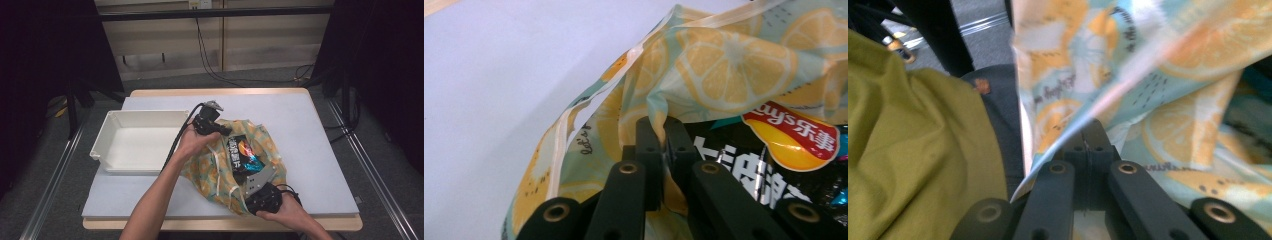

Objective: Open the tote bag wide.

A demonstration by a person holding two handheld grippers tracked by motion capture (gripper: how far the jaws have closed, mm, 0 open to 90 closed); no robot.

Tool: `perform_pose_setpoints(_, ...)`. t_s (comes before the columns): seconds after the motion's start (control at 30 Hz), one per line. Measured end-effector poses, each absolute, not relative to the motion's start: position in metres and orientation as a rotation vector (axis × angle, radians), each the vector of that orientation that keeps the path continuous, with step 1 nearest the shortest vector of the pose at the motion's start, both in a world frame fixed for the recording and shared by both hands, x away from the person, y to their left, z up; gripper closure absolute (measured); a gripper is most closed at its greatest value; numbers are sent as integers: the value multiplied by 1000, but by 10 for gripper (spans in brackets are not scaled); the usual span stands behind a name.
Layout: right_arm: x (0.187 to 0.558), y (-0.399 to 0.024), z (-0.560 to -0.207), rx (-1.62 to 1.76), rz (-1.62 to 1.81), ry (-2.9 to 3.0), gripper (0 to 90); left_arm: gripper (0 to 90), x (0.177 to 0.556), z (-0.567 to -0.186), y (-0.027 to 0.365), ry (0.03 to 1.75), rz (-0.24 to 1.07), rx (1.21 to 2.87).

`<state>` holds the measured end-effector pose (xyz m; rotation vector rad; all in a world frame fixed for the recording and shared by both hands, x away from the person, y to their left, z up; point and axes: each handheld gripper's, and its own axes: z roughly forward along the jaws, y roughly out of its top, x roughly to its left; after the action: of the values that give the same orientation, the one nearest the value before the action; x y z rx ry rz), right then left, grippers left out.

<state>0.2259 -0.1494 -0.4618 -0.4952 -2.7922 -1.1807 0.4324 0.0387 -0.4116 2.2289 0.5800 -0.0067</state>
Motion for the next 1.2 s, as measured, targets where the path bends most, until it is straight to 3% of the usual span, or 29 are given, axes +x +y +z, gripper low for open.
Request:
perform_pose_setpoints(0.17, 232, -165, -448, -627, -1304, -2784, 766, 636, 426, -408, 53, 581, -19, 2179)
perform_pose_setpoints(0.27, 234, -174, -436, -665, -1364, -2787, 657, 537, 418, -402, 62, 559, -8, 2164)
perform_pose_setpoints(0.4, 237, -188, -423, -731, -1433, -2786, 591, 429, 407, -391, 72, 527, 13, 2138)
perform_pose_setpoints(0.73, 263, -220, -383, -892, -1584, -2804, 527, 385, 383, -368, 82, 469, 71, 2107)
perform_pose_setpoints(1.0, 302, -229, -371, -1003, -1592, -2842, 467, 534, 359, -355, 75, 356, 74, 2061)
perform_pose_setpoints(1.2, 322, -227, -383, -1045, -1486, -2880, 411, 436, 355, -370, 59, 364, 71, 2132)
